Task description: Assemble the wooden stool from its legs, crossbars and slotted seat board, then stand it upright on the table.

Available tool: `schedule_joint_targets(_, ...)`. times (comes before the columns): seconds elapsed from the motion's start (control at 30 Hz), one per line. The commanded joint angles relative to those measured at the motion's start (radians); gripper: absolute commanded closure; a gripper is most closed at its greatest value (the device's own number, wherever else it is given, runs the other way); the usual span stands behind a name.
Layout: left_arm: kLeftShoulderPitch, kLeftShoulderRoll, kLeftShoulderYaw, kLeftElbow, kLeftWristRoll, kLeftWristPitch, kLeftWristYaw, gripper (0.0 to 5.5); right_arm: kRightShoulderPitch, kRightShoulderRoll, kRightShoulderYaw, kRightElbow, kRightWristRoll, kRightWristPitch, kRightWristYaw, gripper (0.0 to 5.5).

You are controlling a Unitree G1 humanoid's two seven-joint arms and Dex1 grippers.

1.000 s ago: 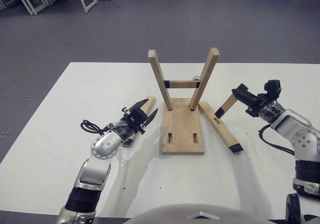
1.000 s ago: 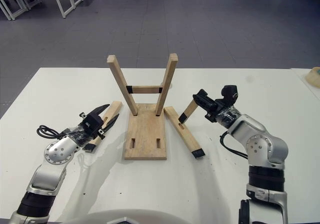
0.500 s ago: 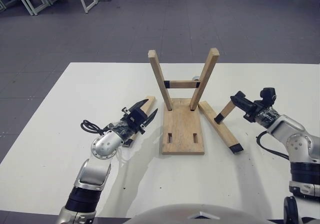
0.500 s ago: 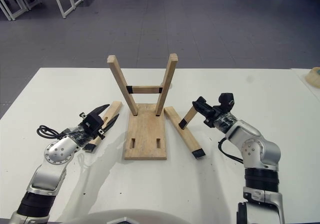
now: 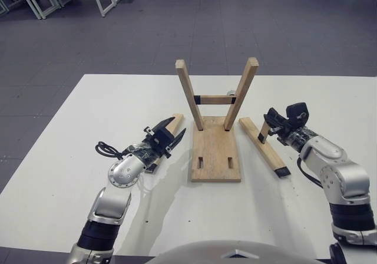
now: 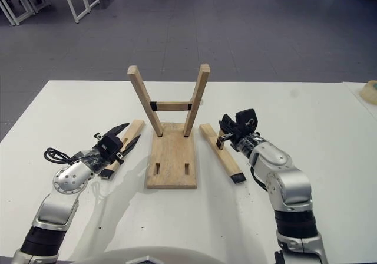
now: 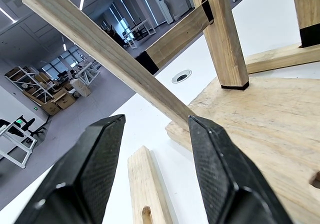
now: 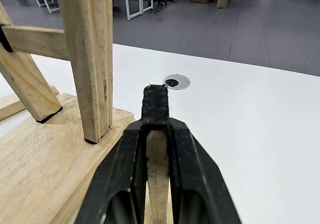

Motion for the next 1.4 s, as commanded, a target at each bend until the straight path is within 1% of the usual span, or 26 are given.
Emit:
schedule_joint_targets(0.03, 0.007, -0.004, 0.001, -0.007, 0.008, 0.008, 0.01, 3.17, 0.056, -0.031, -0.02, 0.005, -0.011, 0.133, -0.01, 5.08)
schedule_joint_targets(0.13, 0.006, -0.006, 0.001, -0.007, 0.01, 0.008, 0.013, 3.17, 0.021, -0.042, -0.046, 0.005, -0.02, 0.156, -0.014, 5.08)
schedule_joint_targets(0.23, 0.001, -0.009, 0.001, -0.004, 0.013, 0.008, 0.013, 3.17, 0.003, -0.045, -0.052, 0.023, -0.045, 0.136, -0.019, 5.08)
schedule_joint_targets(0.57, -0.006, -0.013, 0.0, 0.001, 0.015, 0.003, 0.022, 3.17, -0.009, 0.011, -0.085, 0.05, -0.108, 0.052, -0.056, 5.08)
schedule_joint_targets(0.67, -0.01, -0.012, 0.0, 0.008, 0.014, -0.001, 0.022, 3.17, -0.012, 0.046, -0.114, 0.046, -0.104, 0.036, -0.069, 5.08)
schedule_joint_targets(0.7, -0.009, -0.011, 0.001, 0.01, 0.013, -0.002, 0.021, 3.17, -0.015, 0.059, -0.128, 0.04, -0.099, 0.031, -0.075, 4.71)
schedule_joint_targets(0.73, -0.008, -0.011, 0.001, 0.011, 0.012, -0.003, 0.021, 3.17, -0.018, 0.066, -0.138, 0.033, -0.096, 0.029, -0.077, 4.61)
schedule_joint_targets(0.87, -0.006, -0.01, 0.004, 0.02, 0.009, -0.007, 0.019, 3.17, -0.057, 0.063, -0.153, -0.036, -0.088, 0.06, -0.072, 3.83)
schedule_joint_targets(0.9, -0.005, -0.01, 0.005, 0.024, 0.009, -0.009, 0.02, 3.17, -0.087, 0.063, -0.161, -0.062, -0.084, 0.081, -0.082, 3.72)
schedule_joint_targets(0.97, -0.004, -0.009, 0.006, 0.028, 0.008, -0.01, 0.021, 3.17, -0.182, 0.08, -0.189, -0.106, -0.069, 0.13, -0.122, 3.15)
schedule_joint_targets(1.0, -0.004, -0.009, 0.007, 0.03, 0.008, -0.011, 0.021, 3.17, -0.239, 0.097, -0.208, -0.116, -0.058, 0.154, -0.148, 3.03)
schedule_joint_targets(1.07, -0.007, -0.011, 0.005, 0.033, 0.009, -0.011, 0.022, 3.17, -0.35, 0.135, -0.225, -0.057, -0.051, 0.151, -0.189, 2.97)
schedule_joint_targets(1.13, -0.017, -0.015, -0.001, 0.042, 0.011, -0.013, 0.022, 3.17, -0.405, 0.168, -0.24, 0.042, -0.068, 0.123, -0.226, 2.97)
schedule_joint_targets(1.2, -0.02, -0.015, 0.002, 0.045, 0.012, -0.015, 0.024, 3.17, -0.437, 0.186, -0.239, 0.149, -0.11, 0.082, -0.264, 2.97)
schedule_joint_targets(1.27, -0.023, -0.014, 0.002, 0.048, 0.012, -0.016, 0.023, 3.17, -0.454, 0.204, -0.227, 0.207, -0.14, 0.074, -0.3, 2.97)
schedule_joint_targets(1.4, -0.023, -0.014, 0.005, 0.048, 0.011, -0.014, 0.024, 3.17, -0.452, 0.243, -0.193, 0.199, -0.157, 0.093, -0.324, 2.97)
